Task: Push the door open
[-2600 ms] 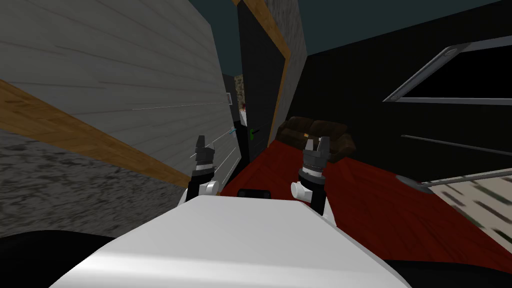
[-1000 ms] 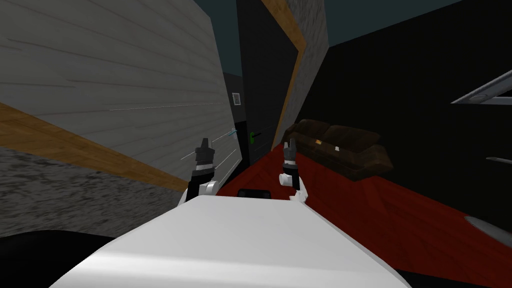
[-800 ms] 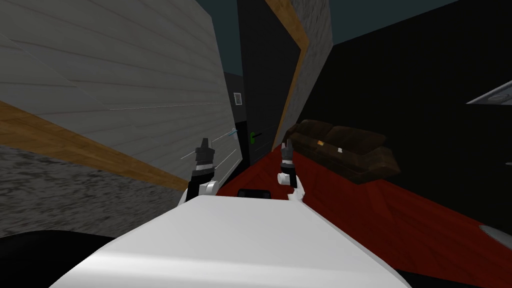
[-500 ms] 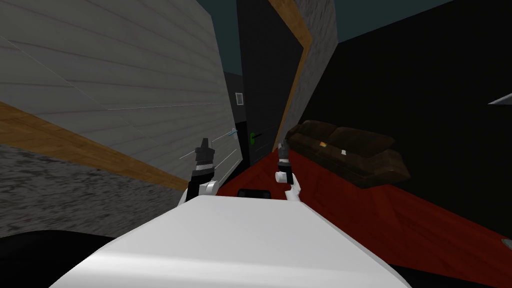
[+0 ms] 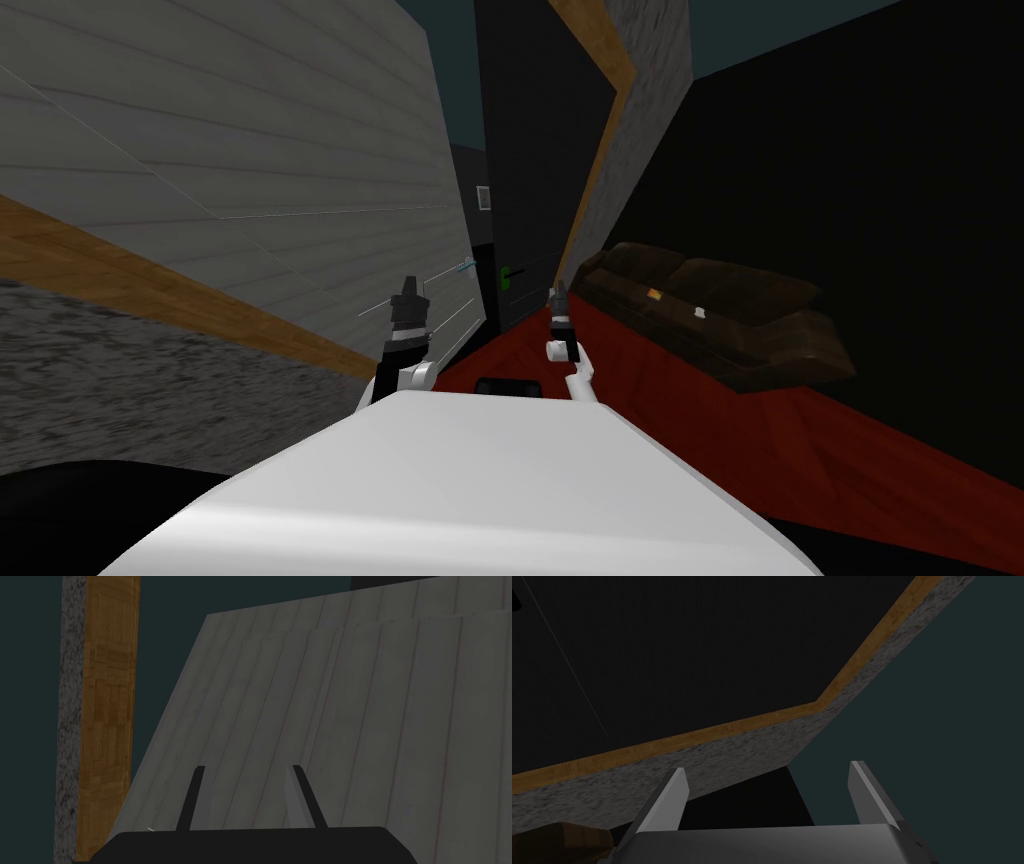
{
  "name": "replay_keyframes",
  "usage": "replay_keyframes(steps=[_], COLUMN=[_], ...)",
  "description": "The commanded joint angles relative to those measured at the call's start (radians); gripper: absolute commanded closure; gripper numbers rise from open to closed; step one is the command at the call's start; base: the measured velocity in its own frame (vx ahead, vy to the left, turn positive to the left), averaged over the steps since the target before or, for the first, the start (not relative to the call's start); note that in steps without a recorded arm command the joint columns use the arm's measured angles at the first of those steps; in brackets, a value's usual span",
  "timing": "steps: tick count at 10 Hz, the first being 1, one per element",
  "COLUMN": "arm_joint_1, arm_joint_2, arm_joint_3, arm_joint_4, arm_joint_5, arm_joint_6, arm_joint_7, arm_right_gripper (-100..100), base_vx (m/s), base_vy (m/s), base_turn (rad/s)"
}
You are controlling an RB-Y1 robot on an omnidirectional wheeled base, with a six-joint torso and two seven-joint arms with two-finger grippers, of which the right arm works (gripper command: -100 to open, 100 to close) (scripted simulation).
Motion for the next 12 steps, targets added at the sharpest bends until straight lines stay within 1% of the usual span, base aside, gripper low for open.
replay_keyframes(steps=[1, 3, 4, 5, 6, 7, 8, 9, 10, 11, 12], arm_joint_1=[-0.020, -0.075, -0.075, -0.103, -0.103, -0.131, -0.131, -0.159, -0.159, -0.186, -0.186], arm_joint_2=[0.003, 0.004, 0.004, 0.006, 0.006, 0.007, 0.007, 0.009, 0.009, 0.012, 0.012], arm_joint_3=[0.004, 0.022, 0.022, 0.032, 0.032, 0.041, 0.041, 0.050, 0.050, 0.059, 0.059], arm_joint_4=[0.041, 0.111, 0.134, 0.162, 0.180, 0.222, 0.226, 0.262, 0.272, 0.317, 0.317], arm_joint_5=[-0.001, -0.009, -0.009, -0.013, -0.013, -0.016, -0.016, -0.020, -0.020, -0.024, -0.024], arm_joint_6=[-0.002, 0.007, 0.007, 0.012, 0.012, 0.017, 0.017, 0.021, 0.021, 0.026, 0.026], arm_joint_7=[-0.001, -0.009, -0.009, -0.013, -0.013, -0.017, -0.017, -0.022, -0.022, -0.026, -0.026], arm_right_gripper=[-100, -100, -100, -100, -100, -100, -100, -100, -100, -100, -100], base_vx=[0.032, 0.047, 0.045, 0.035, 0.034, 0.042, 0.035, 0.048, 0.037, 0.028, 0.024], base_vy=[-0.057, -0.068, -0.072, -0.080, -0.060, -0.065, -0.057, -0.060, -0.050, -0.052, -0.056], base_turn=[0.062, 0.127, 0.063, 0.091, 0.052, 0.089, 0.057, 0.085, 0.065, 0.086, 0.051])
